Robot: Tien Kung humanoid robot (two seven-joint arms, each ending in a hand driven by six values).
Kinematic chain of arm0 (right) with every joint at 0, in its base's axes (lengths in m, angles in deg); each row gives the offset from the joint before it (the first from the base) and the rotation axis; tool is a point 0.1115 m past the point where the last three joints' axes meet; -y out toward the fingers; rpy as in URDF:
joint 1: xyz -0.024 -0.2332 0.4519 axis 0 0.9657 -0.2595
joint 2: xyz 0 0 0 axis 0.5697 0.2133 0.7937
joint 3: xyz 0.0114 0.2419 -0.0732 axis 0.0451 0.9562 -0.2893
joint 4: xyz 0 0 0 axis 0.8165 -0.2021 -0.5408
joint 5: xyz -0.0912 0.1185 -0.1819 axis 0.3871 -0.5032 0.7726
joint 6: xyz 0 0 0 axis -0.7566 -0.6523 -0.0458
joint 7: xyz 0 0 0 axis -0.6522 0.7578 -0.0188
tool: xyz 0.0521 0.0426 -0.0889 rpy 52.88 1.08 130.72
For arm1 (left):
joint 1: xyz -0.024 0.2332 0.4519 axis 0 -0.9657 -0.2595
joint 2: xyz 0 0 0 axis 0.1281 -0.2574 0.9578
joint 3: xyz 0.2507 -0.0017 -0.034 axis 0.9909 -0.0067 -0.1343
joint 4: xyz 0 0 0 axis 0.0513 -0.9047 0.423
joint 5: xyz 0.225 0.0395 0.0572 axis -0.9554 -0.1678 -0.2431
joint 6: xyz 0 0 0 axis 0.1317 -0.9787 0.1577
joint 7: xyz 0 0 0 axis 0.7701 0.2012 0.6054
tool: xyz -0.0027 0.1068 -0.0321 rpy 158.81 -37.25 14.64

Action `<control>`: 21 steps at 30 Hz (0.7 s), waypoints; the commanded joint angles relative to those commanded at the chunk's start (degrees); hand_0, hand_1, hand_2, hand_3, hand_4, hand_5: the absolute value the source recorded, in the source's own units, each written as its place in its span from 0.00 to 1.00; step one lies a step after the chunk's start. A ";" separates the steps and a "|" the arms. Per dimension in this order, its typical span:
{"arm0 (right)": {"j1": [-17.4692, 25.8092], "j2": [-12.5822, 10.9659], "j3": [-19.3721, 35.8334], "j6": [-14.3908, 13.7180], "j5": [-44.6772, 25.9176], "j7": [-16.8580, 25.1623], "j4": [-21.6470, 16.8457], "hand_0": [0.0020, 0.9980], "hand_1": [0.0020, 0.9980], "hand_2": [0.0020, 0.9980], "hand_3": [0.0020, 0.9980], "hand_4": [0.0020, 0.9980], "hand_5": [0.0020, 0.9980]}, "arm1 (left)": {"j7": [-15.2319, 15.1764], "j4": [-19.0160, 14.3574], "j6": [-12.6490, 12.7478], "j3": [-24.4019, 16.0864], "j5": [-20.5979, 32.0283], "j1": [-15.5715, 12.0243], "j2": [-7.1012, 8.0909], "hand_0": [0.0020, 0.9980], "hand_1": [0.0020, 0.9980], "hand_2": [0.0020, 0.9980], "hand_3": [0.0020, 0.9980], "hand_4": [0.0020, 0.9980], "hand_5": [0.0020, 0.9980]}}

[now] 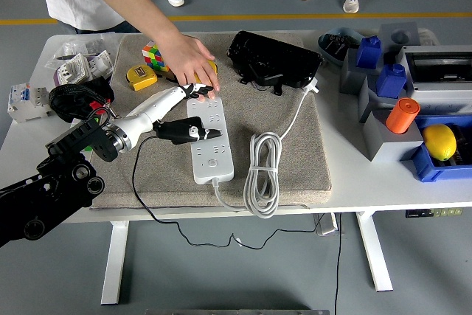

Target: Put the plug near the board,insert it into the board,press the button,pull the plug out

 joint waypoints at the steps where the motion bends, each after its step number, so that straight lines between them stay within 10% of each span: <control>1: 0.00 -0.01 -0.01 0.00 -0.01 0.00 0.00 0.71 0.71 0.70 0.60 1.00 0.60 | 0.02 0.27 0.13 0.16 -1.04 0.10 -0.10 0.76 0.80 0.83 0.80 1.00 0.35; 21: -0.13 -0.56 -0.86 0.00 -0.04 -0.01 -0.13 0.71 0.71 0.70 0.60 1.00 0.61 | 3.47 9.08 0.28 3.81 -6.79 4.02 -3.41 0.67 0.69 0.72 0.76 1.00 0.41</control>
